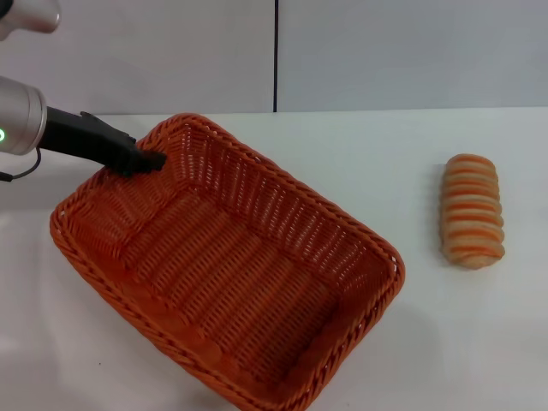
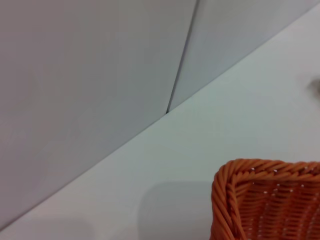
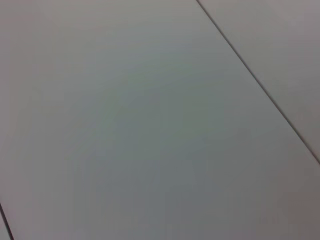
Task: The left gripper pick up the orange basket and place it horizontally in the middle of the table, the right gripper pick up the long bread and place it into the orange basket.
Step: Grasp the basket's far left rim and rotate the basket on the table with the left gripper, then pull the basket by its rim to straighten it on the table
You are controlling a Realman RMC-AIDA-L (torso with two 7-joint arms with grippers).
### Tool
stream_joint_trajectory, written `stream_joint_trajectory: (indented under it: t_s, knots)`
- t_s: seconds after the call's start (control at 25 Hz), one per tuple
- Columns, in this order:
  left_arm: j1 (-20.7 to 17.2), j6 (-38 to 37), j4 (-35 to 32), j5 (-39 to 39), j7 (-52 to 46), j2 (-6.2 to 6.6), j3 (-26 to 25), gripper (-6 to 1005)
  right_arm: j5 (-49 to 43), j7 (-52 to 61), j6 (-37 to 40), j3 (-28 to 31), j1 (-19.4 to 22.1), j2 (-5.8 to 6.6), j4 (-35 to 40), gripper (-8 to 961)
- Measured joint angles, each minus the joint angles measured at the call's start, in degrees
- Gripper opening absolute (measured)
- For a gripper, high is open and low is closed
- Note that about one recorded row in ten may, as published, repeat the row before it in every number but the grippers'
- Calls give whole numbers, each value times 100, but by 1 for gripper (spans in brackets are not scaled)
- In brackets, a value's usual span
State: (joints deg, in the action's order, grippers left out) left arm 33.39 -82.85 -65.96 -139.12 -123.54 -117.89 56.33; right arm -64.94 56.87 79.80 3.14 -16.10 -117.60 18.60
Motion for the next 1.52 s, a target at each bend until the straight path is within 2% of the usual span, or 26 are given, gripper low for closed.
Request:
stream_joint_trajectory:
  t_s: [0.36, 0.64, 0.92, 1.24, 1.44, 1.52]
  knots:
    - [78, -214, -134, 55, -983, 8, -448, 190, 8, -28, -10, 46, -27, 30, -74, 641]
    - [105, -424, -119, 134, -1231, 17, -609, 170, 9, -22, -10, 70, -32, 49, -76, 639]
    - [108, -739, -85, 265, -1363, 43, -1226, 172, 9, -24, -8, 73, -47, 59, -76, 636]
    - [64, -803, -29, 277, -1594, 28, -1456, 175, 9, -25, -8, 54, -107, 92, -49, 633]
    - [-159, -868, 183, 662, -1673, 9, -1569, 176, 8, -36, -8, 27, -137, 136, -61, 631]
    - [-465, -798, 189, 1261, -1673, 19, -1602, 177, 5, -38, -20, 27, -151, 146, -54, 631]
